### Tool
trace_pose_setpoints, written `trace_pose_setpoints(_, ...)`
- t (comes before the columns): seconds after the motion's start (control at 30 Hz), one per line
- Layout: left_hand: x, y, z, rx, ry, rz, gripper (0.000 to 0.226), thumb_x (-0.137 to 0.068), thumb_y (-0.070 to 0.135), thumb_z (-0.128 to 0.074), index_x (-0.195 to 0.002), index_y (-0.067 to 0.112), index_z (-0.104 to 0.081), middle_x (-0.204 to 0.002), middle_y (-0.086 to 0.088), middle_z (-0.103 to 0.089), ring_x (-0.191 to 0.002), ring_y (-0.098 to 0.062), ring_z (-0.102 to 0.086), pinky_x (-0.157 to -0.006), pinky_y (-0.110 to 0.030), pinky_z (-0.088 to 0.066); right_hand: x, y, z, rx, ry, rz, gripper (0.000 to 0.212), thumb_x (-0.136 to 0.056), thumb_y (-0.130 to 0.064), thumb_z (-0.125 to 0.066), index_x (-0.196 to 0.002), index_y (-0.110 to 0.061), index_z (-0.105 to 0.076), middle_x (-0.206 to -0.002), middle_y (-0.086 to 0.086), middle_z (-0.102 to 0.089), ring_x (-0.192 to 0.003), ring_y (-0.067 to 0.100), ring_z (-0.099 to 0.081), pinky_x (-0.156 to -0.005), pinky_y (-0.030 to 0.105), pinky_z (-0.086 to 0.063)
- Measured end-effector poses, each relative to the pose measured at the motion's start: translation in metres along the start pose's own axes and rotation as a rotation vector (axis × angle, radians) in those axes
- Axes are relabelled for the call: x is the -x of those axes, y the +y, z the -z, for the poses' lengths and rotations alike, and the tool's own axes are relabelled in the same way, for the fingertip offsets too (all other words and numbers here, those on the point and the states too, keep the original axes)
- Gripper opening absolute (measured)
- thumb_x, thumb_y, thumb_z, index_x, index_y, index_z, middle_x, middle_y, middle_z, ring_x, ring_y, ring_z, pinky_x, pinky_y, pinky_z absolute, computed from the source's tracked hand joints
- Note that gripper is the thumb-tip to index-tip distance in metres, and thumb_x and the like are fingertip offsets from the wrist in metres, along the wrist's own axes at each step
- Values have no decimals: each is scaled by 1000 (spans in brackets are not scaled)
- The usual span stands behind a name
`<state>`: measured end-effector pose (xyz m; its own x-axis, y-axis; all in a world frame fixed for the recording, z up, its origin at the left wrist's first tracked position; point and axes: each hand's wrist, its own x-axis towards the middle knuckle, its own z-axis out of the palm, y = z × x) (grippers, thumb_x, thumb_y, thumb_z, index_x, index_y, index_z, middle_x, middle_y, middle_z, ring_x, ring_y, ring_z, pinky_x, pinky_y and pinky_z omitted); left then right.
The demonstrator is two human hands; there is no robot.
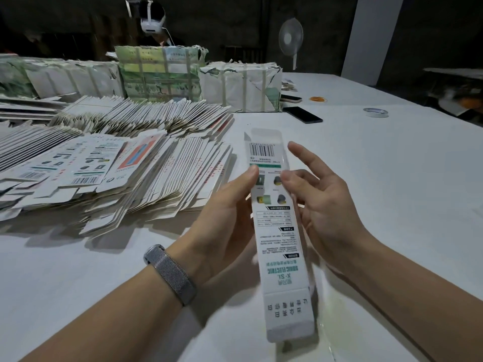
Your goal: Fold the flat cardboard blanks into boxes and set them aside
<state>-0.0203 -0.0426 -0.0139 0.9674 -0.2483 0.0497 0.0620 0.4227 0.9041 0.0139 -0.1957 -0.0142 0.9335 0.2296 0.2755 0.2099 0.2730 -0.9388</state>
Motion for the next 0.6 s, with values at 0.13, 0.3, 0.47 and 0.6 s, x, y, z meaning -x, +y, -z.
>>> trace_pose_setpoints(0.13, 0, 3, 5, -14, -16, -34, 57, -89, 39, -63, -137, 7, -60, -117, -16, -66, -106, -29, -61, -91, -42, -53, -1, -2, 1, 104, -58, 76, 39, -92, -24, -62, -128, -38, -59, -94, 7, -74, -82, 18, -73, -66, 32, -60)
trace_pose_setpoints(0.3, -3, 0, 6, 52, -21, -82, 50, -90, 26, -65, -135, 3, -60, -108, -16, -71, -70, -10, -72, -60, -24, -59, 3, -3, 0, 148, -85, 97, 38, -102, -15, -49, -135, -33, -54, -94, 3, -76, -82, 16, -74, -65, 25, -58)
trace_pose_setpoints(0.47, -4, 2, 7, 80, 25, -147, 71, -82, 25, -72, -145, 40, -42, -122, -10, -73, -91, -23, -73, -68, -36, -61, 4, -1, -2, 178, -60, 81, 40, -102, -21, -52, -141, -30, -51, -98, 13, -71, -82, 17, -74, -64, 28, -59)
trace_pose_setpoints(0.6, -3, 3, 2, -4, 3, -151, 52, -98, 33, -56, -148, 34, -43, -134, -17, -65, -112, -41, -65, -93, -55, -54, 5, 1, -5, 155, -73, 89, 38, -96, -26, -54, -132, -38, -54, -89, 6, -69, -81, 15, -75, -61, 27, -58)
